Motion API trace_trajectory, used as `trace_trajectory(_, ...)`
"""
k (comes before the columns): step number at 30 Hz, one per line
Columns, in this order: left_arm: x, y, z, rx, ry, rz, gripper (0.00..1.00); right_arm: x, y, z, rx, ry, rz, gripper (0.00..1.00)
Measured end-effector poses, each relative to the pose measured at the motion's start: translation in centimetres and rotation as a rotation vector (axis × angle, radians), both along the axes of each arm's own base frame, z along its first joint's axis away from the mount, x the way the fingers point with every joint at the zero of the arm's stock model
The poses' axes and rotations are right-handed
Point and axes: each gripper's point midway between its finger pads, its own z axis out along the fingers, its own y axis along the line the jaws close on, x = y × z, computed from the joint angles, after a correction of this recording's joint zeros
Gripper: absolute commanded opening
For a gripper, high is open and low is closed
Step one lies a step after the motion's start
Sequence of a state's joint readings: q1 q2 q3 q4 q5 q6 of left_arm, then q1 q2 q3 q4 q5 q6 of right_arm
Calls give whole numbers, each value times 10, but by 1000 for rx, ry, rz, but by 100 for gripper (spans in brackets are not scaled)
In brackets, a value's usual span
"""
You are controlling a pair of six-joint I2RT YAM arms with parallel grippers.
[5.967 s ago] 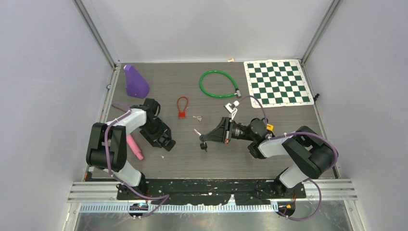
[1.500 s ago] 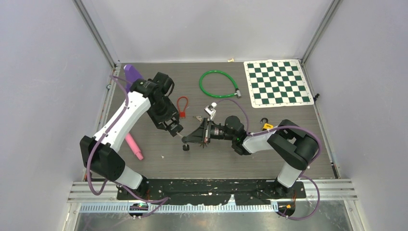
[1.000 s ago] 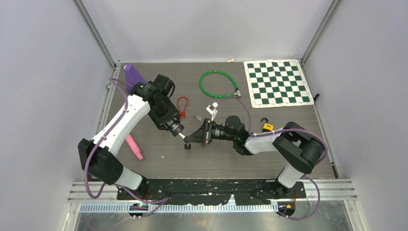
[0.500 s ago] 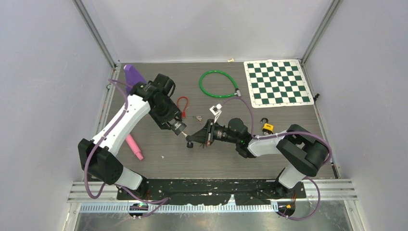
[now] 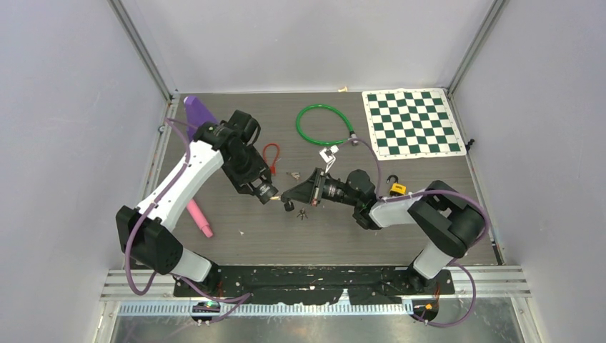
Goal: Unlock with the key
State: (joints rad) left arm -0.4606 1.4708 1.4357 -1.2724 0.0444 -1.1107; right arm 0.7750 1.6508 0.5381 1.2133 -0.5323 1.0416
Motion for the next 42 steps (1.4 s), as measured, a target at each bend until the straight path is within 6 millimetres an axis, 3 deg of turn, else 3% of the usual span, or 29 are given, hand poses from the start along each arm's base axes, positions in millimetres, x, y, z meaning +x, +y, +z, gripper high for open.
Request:
trace_trajectory(4,-3,-3,0,-26,20,2,0,4,-2,11,-19,-62,-32,5)
trace_trajectory(11,0,4,-1,-94,73,77,1,2,2,14,-59,-108,-110,5)
trace_trajectory(19,7,8,6,-168,96,172,1,-13,-16,18,-63,-159,-259,5)
trace_trajectory(30,5,4,10,-206,106,197,1,6,-30,31,-13,-149,-441,5)
trace_trajectory(42,4,4,12,-210,100,202,1,-7,-15,33,2,-140,-410,6)
